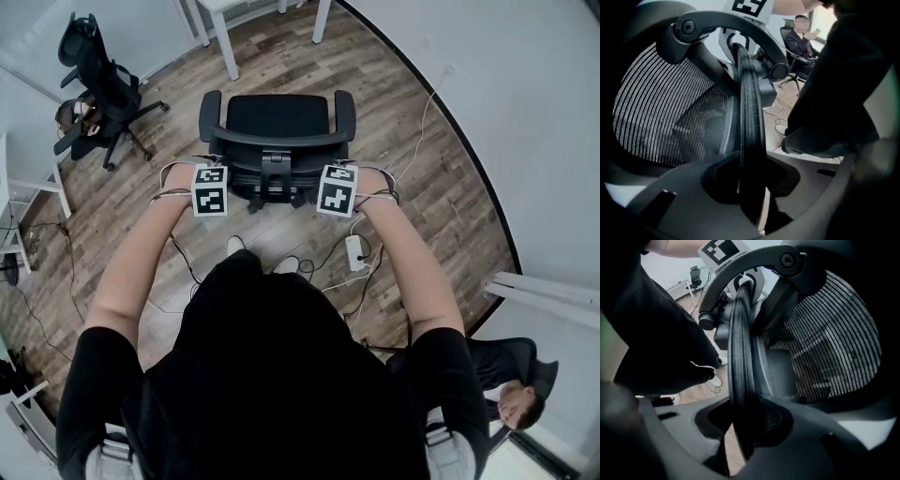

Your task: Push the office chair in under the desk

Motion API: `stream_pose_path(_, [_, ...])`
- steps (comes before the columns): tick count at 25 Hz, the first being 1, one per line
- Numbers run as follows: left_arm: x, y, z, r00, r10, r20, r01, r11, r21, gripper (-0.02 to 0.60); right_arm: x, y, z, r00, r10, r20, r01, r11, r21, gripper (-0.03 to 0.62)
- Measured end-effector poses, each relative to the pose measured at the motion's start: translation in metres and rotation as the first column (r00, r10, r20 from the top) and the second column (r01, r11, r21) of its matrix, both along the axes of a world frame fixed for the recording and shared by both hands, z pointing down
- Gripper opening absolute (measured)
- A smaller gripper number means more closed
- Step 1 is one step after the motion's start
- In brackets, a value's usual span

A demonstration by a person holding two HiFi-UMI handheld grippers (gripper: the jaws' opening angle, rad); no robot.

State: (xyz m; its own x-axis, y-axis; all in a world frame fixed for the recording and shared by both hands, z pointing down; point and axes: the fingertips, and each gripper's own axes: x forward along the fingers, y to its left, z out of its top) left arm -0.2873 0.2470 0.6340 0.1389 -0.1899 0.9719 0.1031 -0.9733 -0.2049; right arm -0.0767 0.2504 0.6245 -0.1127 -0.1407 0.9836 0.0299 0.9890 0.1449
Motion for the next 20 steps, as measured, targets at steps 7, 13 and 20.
stream_pose_path(7, [-0.008,-0.036,0.0,1.0,0.002,-0.015,-0.002,1.0,0.024,0.089,-0.01,-0.022,-0.002,0.999,0.037,0.024,-0.037,0.999,-0.003,0.104])
stream_pose_path(13, [-0.008,-0.072,-0.003,0.999,0.009,-0.051,-0.008,1.0,0.016,0.086,-0.011,-0.056,-0.006,0.998,0.051,0.032,-0.051,0.999,0.013,0.109])
stream_pose_path(20, [0.007,-0.107,-0.003,0.994,0.019,-0.107,-0.024,0.999,-0.049,0.089,0.004,-0.094,-0.006,0.998,0.067,0.004,-0.067,0.998,-0.01,0.112])
